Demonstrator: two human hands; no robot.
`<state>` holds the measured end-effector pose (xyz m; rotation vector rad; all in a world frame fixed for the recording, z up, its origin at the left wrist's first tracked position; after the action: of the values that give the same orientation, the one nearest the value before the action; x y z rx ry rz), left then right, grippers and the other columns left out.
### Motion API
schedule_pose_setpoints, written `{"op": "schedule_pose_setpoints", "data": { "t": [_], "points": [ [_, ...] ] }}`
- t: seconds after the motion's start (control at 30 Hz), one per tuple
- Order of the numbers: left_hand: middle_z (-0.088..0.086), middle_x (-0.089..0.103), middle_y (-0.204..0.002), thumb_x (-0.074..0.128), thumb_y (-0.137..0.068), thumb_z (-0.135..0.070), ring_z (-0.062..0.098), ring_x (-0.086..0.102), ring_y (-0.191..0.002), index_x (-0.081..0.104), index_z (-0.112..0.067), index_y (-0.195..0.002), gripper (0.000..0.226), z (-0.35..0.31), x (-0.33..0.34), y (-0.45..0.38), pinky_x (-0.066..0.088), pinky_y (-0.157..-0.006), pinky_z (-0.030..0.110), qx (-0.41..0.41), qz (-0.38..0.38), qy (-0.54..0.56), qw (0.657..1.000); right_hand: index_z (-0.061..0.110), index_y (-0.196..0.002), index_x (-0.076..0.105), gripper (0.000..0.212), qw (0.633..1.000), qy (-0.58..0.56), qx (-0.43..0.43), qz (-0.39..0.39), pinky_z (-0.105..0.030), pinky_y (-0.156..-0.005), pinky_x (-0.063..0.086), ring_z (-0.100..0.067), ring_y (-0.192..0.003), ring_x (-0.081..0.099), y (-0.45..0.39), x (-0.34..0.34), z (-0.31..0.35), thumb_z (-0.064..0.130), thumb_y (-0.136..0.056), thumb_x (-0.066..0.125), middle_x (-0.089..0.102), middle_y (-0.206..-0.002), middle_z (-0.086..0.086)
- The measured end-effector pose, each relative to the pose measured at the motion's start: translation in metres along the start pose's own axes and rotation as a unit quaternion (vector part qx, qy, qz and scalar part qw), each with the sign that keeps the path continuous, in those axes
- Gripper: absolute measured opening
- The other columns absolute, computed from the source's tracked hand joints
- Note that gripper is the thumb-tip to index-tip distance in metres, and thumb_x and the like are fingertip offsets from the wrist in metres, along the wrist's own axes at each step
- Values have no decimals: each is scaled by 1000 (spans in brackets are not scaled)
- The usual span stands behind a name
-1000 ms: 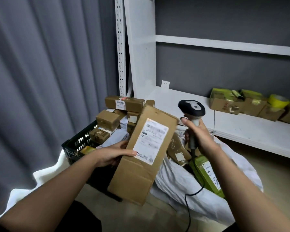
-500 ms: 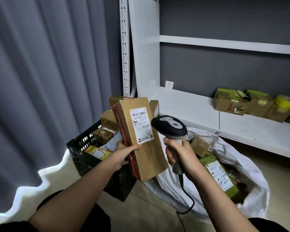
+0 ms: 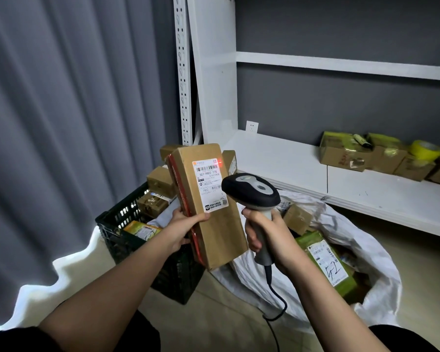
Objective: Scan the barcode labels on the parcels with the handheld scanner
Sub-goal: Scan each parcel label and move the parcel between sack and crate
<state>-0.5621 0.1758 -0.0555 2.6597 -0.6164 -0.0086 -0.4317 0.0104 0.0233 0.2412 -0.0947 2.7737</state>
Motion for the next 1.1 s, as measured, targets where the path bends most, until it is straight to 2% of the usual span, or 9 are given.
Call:
{"op": "schedule_pose_setpoints", "data": {
  "t": [0.23, 0.47, 0.6, 0.73, 0.8, 0.87, 0.97, 1.03, 1.1],
  "points": [
    [1, 58, -125, 79, -76, -20, 21, 55, -106, 29, -21, -140, 81, -1, 6, 1, 43, -85, 41, 0, -2, -7, 1000, 6, -69, 45, 27, 999, -44, 3, 7, -21, -40, 27, -15, -34, 31, 2, -1, -3, 23, -82, 62, 41, -46, -6],
    [0, 57, -122, 79, -77, -22, 19, 53, -102, 27, -22, -143, 84, -3, 10, 0, 41, -84, 41, -3, 5, -23, 1000, 6, -77, 45, 27, 999, -45, 11, 1, -22, -40, 29, -15, -34, 33, 1, -5, -5, 26, -80, 63, 42, -47, -7],
    [0, 53, -131, 78, -76, -35, 21, 53, -108, 25, -24, -143, 86, -6, 17, -2, 45, -87, 41, 2, 6, -79, 997, 5, -91, 47, 28, 998, -43, 7, -42, -22, -39, 30, -15, -35, 34, 2, -22, -1, 24, -82, 65, 44, -48, -7],
    [0, 53, -136, 81, -59, -54, 22, 54, -118, 29, -21, -143, 105, -23, 44, -2, 46, -100, 41, 70, -7, -195, 978, 6, -88, 47, 15, 988, -39, -8, -147, -23, -39, 31, -14, -36, 34, 9, -70, 0, 12, -95, 59, 46, -50, -5],
    [2, 51, -138, 81, -64, -51, 23, 53, -121, 29, -18, -144, 101, -34, 65, 0, 42, -104, 39, 118, -10, -266, 957, 8, -90, 46, 12, 976, -39, -4, -213, -22, -38, 31, -13, -35, 35, 15, -103, -3, 9, -95, 57, 47, -52, -4],
    [3, 47, -141, 73, -55, -68, 25, 50, -124, 24, -23, -146, 113, -43, 92, 0, 41, -104, 42, 146, -2, -366, 919, 10, -85, 48, 13, 960, -23, 8, -278, -21, -38, 31, -11, -35, 36, 22, -142, -8, 8, -95, 58, 47, -54, -5],
    [5, 44, -141, 62, -60, -77, 32, 47, -126, 22, -33, -146, 105, -49, 142, 5, 39, -103, 47, 196, -2, -547, 814, 11, -84, 48, 14, 929, 8, 29, -370, -20, -38, 32, -10, -35, 39, 39, -200, -18, 7, -92, 60, 46, -60, -8],
    [7, 44, -139, 61, -66, -75, 34, 45, -125, 26, -34, -144, 95, -47, 181, 9, 36, -102, 46, 231, 8, -620, 750, 10, -90, 49, 12, 901, 27, 46, -431, -21, -39, 33, -12, -37, 43, 53, -236, -26, 9, -90, 61, 49, -62, -9],
    [7, 44, -138, 60, -67, -74, 33, 43, -125, 28, -34, -143, 92, -40, 216, 14, 31, -100, 45, 258, 20, -664, 702, 10, -102, 49, 20, 870, 25, 64, -487, -26, -48, 37, -18, -49, 48, 67, -270, -37, 11, -88, 64, 55, -70, -11]
  ]
}}
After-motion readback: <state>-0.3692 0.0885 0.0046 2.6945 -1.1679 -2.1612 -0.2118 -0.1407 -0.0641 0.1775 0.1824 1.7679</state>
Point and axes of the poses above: each hand's wrist, its own y-axis away from the middle knuckle, its own x-axis out of the palm, z = x × y, the point moved 3 cm from there along -y, towards the middle knuckle
